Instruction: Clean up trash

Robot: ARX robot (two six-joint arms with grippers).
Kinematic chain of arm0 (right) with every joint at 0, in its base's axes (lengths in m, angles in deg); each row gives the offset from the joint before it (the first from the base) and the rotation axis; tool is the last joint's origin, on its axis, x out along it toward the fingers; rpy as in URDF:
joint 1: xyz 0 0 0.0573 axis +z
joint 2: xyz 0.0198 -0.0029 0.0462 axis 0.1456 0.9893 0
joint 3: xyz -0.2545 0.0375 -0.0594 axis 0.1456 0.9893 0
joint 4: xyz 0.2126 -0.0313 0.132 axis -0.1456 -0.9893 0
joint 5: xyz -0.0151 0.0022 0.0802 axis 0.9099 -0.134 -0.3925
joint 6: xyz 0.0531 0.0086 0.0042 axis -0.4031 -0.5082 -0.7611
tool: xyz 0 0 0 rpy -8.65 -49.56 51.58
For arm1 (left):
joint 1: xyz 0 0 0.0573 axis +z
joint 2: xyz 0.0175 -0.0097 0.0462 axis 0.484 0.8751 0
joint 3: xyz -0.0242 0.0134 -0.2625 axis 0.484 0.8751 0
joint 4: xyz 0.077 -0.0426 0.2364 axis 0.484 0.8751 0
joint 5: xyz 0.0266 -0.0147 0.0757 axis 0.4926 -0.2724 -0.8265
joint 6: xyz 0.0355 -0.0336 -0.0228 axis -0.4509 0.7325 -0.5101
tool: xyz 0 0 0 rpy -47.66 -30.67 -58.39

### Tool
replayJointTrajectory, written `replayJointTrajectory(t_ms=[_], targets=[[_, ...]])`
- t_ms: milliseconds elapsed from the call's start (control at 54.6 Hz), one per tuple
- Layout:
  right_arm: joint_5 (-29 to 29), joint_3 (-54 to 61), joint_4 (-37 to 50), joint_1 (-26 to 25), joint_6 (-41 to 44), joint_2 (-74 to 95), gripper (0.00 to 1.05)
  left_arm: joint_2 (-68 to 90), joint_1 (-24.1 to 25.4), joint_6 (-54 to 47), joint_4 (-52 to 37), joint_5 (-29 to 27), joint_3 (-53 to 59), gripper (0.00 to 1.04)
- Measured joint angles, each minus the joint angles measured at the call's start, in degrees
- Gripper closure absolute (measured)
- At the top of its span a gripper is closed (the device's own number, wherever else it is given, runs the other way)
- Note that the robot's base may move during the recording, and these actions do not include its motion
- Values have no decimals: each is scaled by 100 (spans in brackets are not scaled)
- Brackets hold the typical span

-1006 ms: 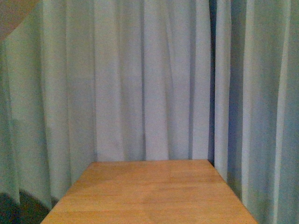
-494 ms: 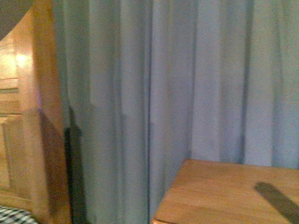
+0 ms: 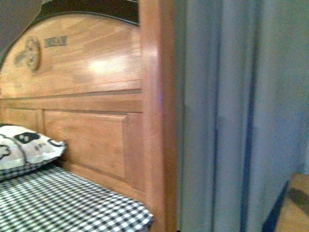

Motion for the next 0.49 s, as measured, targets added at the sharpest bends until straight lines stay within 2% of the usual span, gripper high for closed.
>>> replayJointTrajectory(t_ms=[494], targets=[[-4,0,0,7,0,-4,84,-7,-2,0,0,-15,7,78]])
